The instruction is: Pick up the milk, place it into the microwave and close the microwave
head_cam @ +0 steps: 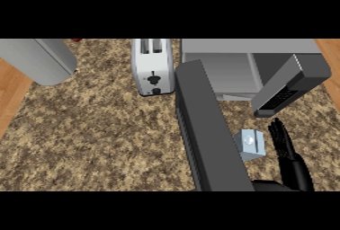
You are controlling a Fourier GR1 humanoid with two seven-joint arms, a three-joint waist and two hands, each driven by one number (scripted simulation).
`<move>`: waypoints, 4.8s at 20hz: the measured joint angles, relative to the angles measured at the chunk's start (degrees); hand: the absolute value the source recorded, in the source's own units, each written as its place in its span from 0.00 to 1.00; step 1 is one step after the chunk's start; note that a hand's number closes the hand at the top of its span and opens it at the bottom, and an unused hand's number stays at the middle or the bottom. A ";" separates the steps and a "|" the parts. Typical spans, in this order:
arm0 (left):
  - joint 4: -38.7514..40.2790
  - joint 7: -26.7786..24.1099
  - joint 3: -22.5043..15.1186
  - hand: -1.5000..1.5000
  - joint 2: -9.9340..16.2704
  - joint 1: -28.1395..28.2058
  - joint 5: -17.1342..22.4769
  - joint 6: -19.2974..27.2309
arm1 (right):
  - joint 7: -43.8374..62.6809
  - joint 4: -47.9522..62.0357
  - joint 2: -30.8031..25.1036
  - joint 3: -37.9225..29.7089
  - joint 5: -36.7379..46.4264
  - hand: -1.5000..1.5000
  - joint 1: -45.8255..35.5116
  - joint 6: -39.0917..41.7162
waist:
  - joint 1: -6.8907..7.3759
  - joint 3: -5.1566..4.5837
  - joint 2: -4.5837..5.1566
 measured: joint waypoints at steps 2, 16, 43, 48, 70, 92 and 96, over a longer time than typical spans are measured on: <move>0.65 -0.36 0.53 0.00 -0.29 -0.24 -0.05 -0.73 | -2.99 4.18 -0.22 -0.64 0.43 0.00 -0.88 0.38 | 0.00 0.01 0.02; 0.23 -0.69 2.47 0.00 -0.26 1.77 1.64 -2.17 | -15.07 28.82 0.26 -3.90 4.59 0.00 -13.69 -3.72 | 0.23 0.02 0.05; 0.82 -0.85 4.48 0.00 -0.55 1.50 4.17 -5.30 | -30.82 57.70 -7.76 -7.34 4.64 1.00 -36.43 5.53 | 1.27 0.10 0.38; 1.51 -0.61 5.52 0.00 -0.41 1.04 5.04 -5.12 | -29.69 56.80 -7.41 -6.00 3.86 1.00 -37.72 8.36 | 0.72 0.07 0.21; 4.72 -0.78 10.17 0.00 0.62 0.93 7.82 -8.58 | -13.51 52.58 -1.70 -3.15 8.98 1.00 -54.97 -5.30 | 0.98 0.05 0.31; 8.70 -0.97 7.89 0.00 1.54 -5.13 5.17 -9.89 | -14.76 72.48 -4.91 -6.61 16.29 1.00 -71.02 -32.01 | 6.26 0.23 2.91; 9.14 -0.83 7.16 0.00 1.48 -5.83 4.47 -9.99 | -15.08 74.07 -5.95 -5.99 17.82 1.00 -71.73 -35.73 | 6.93 0.23 3.29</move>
